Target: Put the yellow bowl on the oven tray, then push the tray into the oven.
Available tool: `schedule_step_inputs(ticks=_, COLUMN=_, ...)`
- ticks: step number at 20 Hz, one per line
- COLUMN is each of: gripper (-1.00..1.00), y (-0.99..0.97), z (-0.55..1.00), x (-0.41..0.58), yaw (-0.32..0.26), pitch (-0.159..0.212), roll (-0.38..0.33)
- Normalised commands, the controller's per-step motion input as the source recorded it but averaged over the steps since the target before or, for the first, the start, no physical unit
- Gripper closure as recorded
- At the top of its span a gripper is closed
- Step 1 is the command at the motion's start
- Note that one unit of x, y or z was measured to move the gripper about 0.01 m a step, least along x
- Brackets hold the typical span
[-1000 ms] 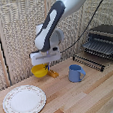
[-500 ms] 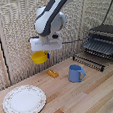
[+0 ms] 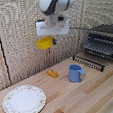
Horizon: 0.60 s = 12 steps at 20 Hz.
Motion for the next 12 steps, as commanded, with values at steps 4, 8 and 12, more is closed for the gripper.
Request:
schedule_step_inputs(ticks=4, gripper=1.00, y=-0.74, z=0.44, x=0.032, yaw=-0.158, pitch=-0.040, roll=0.010)
schedule_step_inputs(ticks=8, gripper=1.00, y=-0.75, z=0.28, x=0.039, yaw=-0.156, pitch=-0.084, roll=0.007)
schedule_step_inputs(ticks=12, gripper=1.00, y=-0.75, z=0.16, x=0.000, yaw=-0.166, pitch=-0.061, roll=0.001)
